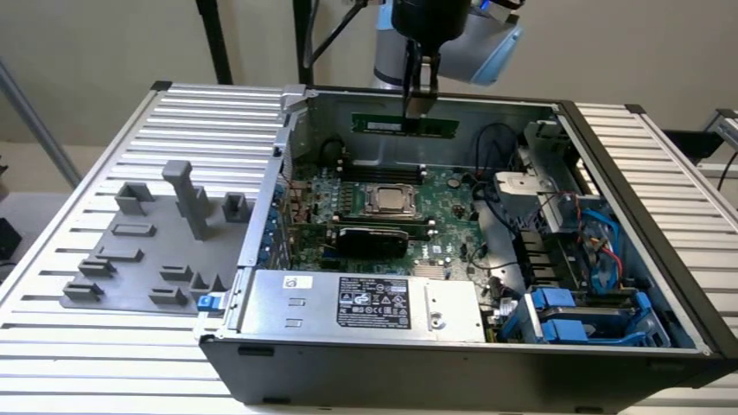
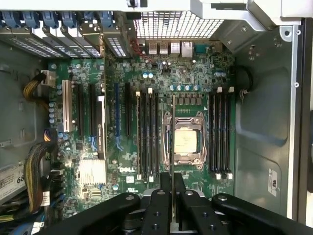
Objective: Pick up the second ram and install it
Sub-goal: 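Pick up the second ram and move it above second insertion slot, then insert the second ram into the second slot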
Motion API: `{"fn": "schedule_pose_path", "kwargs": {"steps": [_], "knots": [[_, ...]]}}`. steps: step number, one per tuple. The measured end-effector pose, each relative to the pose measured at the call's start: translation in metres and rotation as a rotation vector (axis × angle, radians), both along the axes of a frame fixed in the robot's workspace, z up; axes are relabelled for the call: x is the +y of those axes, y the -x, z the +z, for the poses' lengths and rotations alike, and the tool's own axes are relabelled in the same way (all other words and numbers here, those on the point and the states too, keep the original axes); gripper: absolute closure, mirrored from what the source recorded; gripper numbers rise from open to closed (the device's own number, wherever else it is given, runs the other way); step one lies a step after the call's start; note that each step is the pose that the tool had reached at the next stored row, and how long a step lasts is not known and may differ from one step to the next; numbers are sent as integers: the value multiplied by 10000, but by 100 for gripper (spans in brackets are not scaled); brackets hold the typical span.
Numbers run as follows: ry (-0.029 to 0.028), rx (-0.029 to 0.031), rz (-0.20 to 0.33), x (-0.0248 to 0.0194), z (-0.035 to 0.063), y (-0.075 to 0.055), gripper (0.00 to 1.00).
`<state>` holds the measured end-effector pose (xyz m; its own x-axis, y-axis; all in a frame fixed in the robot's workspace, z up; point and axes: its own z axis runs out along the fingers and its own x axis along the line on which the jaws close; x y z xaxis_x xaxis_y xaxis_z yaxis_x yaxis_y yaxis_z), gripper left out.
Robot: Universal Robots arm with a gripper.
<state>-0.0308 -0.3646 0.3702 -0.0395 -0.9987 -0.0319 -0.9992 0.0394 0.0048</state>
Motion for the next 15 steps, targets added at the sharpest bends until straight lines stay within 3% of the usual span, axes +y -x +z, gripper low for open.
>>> {"fn": "schedule_pose_path", "kwargs": {"steps": [4,15], "knots": [[-68,-60,5,-15,-45,-1,86],[-73,-66,3,-17,-54,-1,86]]}}
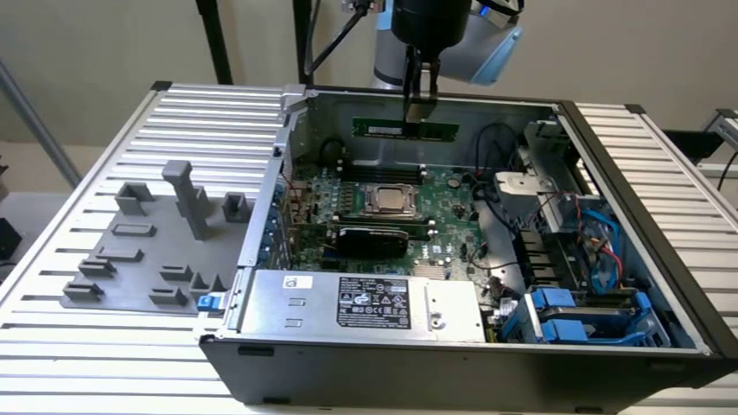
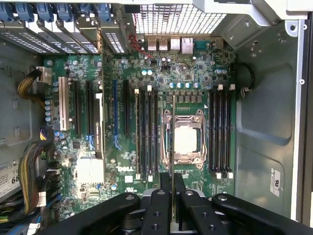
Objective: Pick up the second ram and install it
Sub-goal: 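Insert the second ram into the second slot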
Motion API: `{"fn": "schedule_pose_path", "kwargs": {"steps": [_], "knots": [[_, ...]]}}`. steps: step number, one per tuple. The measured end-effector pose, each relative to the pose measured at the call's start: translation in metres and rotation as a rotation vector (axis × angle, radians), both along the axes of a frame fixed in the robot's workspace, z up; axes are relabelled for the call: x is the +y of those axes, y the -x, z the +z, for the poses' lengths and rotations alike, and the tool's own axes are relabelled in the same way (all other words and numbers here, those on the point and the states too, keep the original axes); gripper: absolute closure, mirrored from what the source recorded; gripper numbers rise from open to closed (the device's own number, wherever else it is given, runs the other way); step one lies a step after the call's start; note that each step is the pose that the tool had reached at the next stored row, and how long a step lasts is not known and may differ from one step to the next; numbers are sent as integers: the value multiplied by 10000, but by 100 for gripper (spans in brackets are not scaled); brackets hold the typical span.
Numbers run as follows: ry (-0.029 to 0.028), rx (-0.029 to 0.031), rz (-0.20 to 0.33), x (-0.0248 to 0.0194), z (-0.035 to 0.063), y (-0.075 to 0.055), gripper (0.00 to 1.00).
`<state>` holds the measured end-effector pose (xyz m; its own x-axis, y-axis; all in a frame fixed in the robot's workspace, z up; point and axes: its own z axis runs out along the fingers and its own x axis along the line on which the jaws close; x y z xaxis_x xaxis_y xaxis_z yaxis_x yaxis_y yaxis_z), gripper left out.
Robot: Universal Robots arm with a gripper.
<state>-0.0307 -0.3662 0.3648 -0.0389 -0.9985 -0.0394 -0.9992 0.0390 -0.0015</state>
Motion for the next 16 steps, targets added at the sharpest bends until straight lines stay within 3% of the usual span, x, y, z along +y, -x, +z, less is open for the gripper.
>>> {"fn": "schedule_pose_path", "kwargs": {"steps": [6,16], "knots": [[0,-1,0,-10,-23,2,86],[1,6,47,-135,-206,28,86]]}}
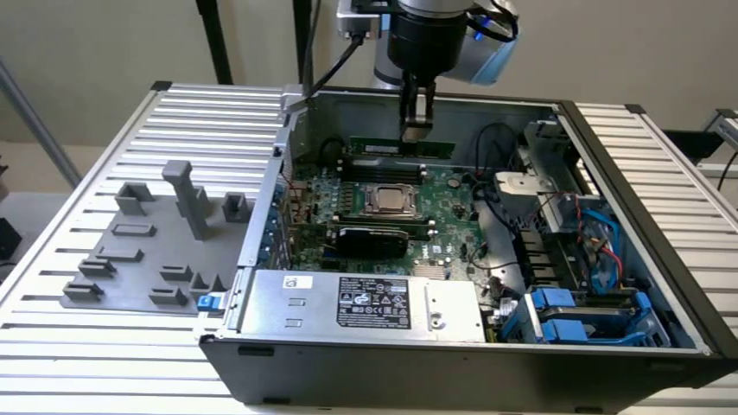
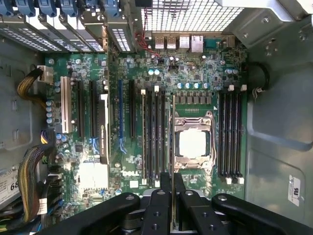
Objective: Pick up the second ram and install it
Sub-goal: 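Insert the second ram into the second slot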
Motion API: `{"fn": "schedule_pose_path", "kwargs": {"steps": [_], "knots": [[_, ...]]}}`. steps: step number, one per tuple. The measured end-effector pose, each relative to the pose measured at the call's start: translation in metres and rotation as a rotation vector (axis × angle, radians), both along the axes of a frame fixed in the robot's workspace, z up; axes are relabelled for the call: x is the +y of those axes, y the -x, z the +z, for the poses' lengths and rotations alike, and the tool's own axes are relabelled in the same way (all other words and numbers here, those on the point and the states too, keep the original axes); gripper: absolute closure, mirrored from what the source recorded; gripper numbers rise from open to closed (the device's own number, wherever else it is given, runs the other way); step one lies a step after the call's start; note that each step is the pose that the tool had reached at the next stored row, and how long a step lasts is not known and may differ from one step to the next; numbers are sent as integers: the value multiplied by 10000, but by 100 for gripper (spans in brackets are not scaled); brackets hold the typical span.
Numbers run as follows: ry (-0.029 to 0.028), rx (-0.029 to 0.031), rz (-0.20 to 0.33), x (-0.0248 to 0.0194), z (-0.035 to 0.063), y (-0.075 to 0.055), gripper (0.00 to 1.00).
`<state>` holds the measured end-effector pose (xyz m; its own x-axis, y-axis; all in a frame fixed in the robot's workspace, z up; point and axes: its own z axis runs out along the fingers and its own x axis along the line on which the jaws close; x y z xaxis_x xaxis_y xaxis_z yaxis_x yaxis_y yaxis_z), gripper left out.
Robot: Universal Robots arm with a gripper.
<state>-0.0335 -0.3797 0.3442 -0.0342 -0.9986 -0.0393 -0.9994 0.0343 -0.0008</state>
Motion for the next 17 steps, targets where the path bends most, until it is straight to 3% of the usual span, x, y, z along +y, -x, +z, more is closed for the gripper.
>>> {"fn": "schedule_pose_path", "kwargs": {"steps": [8,17], "knots": [[-2,0,75,-55,-146,54,86],[-1,0,95,-63,-310,139,86]]}}
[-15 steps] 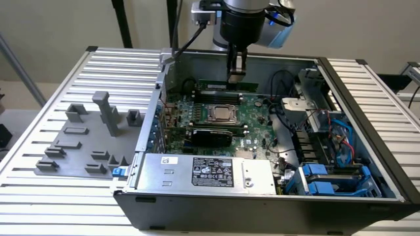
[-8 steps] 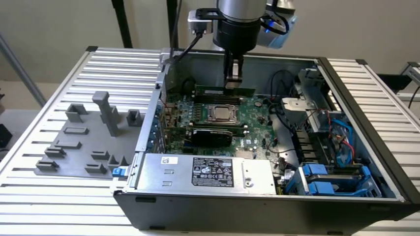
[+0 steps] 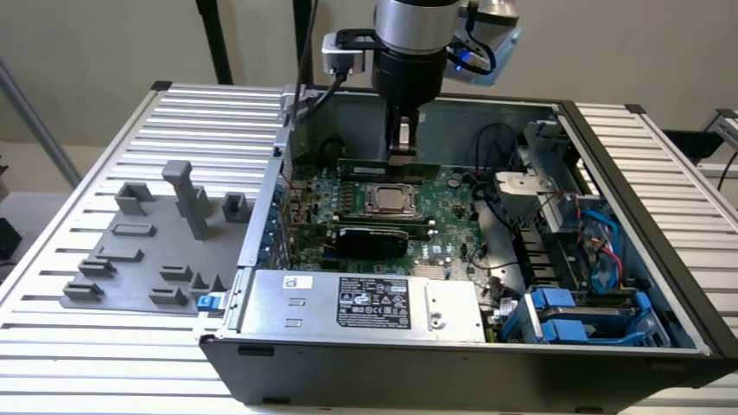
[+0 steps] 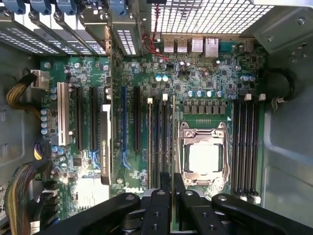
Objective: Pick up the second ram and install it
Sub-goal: 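Insert the second ram into the second slot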
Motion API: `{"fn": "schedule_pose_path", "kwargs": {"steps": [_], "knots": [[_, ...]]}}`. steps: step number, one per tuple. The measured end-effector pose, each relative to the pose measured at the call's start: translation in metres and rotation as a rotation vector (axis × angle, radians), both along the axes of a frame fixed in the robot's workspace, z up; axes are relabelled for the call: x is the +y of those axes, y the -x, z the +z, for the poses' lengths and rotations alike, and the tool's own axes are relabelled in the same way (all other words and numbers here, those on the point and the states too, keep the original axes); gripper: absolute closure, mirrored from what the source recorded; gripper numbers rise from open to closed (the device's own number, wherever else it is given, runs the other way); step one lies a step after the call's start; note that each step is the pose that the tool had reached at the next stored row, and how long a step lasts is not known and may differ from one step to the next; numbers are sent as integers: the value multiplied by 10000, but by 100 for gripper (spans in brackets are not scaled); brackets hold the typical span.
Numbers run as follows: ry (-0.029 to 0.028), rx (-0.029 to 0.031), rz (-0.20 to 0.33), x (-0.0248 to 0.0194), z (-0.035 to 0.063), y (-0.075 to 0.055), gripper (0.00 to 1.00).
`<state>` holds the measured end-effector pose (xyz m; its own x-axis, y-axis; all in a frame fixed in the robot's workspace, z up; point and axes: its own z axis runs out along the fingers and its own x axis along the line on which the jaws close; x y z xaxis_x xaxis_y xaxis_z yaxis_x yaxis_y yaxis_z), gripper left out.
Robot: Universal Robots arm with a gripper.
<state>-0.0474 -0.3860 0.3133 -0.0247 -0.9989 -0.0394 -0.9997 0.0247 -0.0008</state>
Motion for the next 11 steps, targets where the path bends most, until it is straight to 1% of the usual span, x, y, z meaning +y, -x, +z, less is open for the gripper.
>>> {"fn": "schedule_pose_path", "kwargs": {"steps": [11], "knots": [[-1,0,28,0,-200,3,86]]}}
